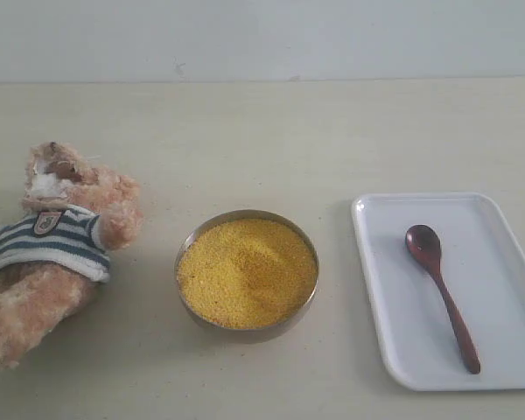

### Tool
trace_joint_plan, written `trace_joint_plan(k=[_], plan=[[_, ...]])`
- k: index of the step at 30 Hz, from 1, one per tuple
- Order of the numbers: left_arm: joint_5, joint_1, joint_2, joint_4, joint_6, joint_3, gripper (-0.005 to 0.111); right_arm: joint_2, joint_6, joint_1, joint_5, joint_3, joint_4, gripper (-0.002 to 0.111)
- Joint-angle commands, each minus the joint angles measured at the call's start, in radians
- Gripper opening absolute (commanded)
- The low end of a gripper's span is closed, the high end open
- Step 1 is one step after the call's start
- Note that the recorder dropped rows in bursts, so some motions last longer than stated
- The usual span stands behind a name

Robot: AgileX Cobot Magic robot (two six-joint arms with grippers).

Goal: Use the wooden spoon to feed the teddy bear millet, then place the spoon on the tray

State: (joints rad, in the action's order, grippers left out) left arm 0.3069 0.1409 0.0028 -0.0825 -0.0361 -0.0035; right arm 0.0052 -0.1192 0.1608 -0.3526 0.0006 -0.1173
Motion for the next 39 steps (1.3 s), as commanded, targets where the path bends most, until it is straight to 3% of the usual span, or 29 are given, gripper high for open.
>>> trace_joint_plan(k=[1,10,14,17,22,25,27,29,33,39], plan=[[-0.004,0.003,-0.003,-0.002,0.004,0.003,0.004,-0.005,0.005,-0.001,0.004,-0.001,-0.002,0.000],[-0.116,0.003,-0.003,0.479,0.183,0.003,0.004,-0.005,0.005,-0.001,0.004,-0.001,-0.002,0.000],[-0.230,0.003,-0.003,0.567,0.196,0.003,0.004,-0.005,0.005,-0.001,0.004,-0.001,-0.002,0.000],[-0.474,0.003,-0.003,0.463,0.069,0.003,0.004,-0.005,0.005,-0.001,0.004,-0.001,-0.002,0.000],[-0.940,0.003,-0.003,0.427,-0.452,0.003,0.004,-0.005,0.005,-0.001,0.004,-0.001,-0.002,0.000],[-1.135,0.003,-0.003,0.417,-0.647,-0.009,0.004,-0.005,0.005,-0.001,0.004,-0.001,-0.002,0.000],[-1.093,0.003,-0.003,0.451,-0.739,-0.066,0.004,-0.005,0.005,-0.001,0.004,-0.001,-0.002,0.000],[-0.943,0.003,0.031,0.508,-0.802,-0.155,0.004,-0.005,0.005,-0.001,0.004,-0.001,-0.002,0.000],[-0.715,0.003,0.198,0.534,-0.803,-0.345,0.004,-0.005,0.005,-0.001,0.004,-0.001,-0.002,0.000],[-0.685,0.003,0.405,0.597,-0.856,-0.508,0.004,-0.005,0.005,-0.001,0.004,-0.001,-0.002,0.000]])
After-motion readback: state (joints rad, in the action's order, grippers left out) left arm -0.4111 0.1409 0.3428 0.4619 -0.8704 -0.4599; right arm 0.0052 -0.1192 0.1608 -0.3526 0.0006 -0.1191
